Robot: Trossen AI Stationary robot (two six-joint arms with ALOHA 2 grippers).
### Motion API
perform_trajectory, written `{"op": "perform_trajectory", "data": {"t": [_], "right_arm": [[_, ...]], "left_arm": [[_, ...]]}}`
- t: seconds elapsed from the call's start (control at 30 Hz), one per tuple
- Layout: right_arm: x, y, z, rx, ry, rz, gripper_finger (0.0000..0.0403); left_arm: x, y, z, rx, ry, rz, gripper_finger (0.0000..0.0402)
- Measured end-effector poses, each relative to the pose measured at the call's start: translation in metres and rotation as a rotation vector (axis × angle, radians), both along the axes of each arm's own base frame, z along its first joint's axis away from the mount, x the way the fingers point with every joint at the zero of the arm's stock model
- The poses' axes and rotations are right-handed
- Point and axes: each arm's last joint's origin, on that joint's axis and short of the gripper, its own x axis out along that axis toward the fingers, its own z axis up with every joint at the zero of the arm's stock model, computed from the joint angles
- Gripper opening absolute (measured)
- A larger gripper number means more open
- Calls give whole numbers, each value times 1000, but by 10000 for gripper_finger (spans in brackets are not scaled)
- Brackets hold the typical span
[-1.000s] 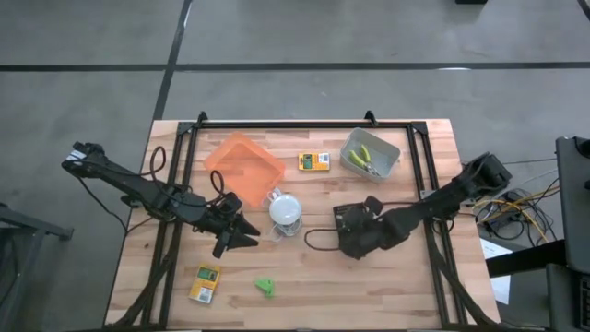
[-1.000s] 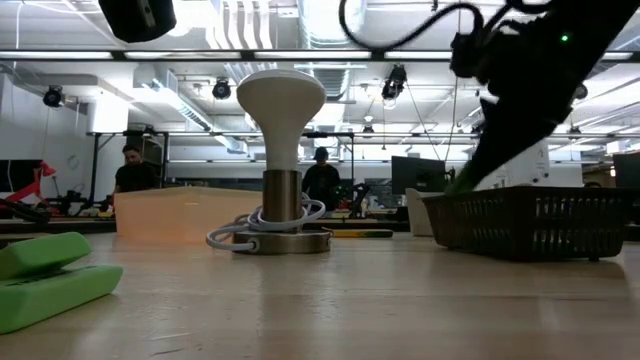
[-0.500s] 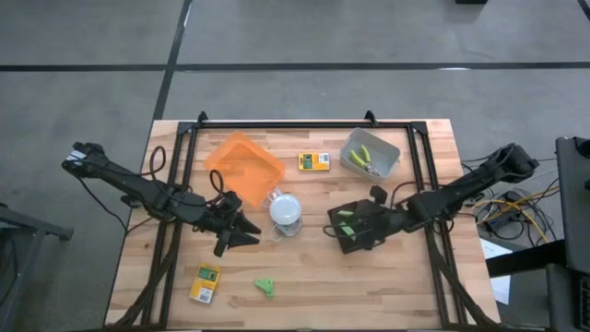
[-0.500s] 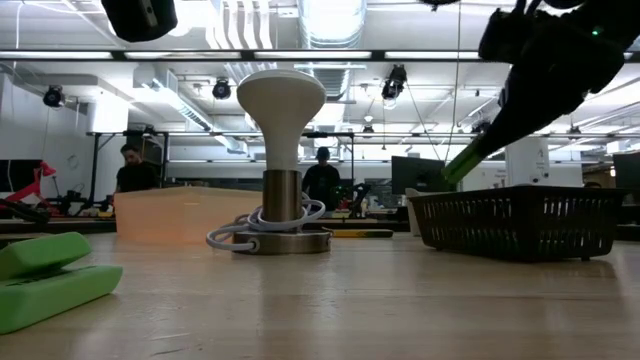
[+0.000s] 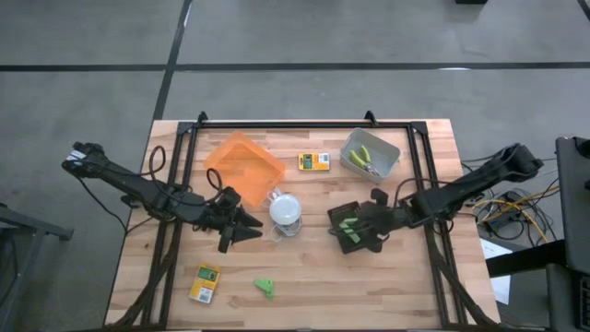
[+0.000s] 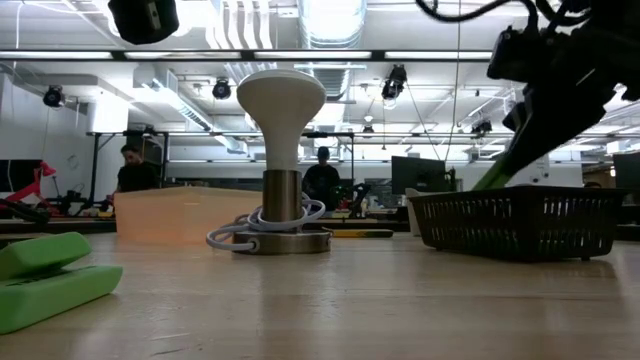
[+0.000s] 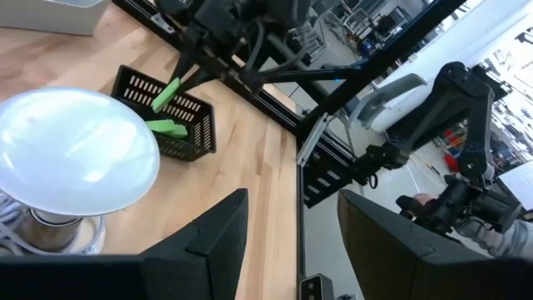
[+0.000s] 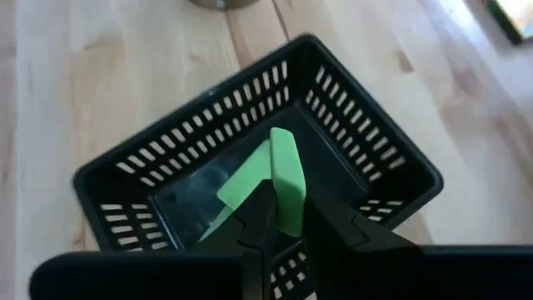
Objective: Pick & Place School Supplies
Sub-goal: Put the green eraser into the black bin
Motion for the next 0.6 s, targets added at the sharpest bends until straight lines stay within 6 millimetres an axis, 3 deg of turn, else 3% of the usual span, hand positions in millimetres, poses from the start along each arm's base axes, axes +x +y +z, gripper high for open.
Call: {"op": "perform_trajectory", "data": {"t": [0.6], "right_arm": [[15,6,-22,39,92,-124,78]], "left_arm": [[0,0,0,5,-1,1,191]]}}
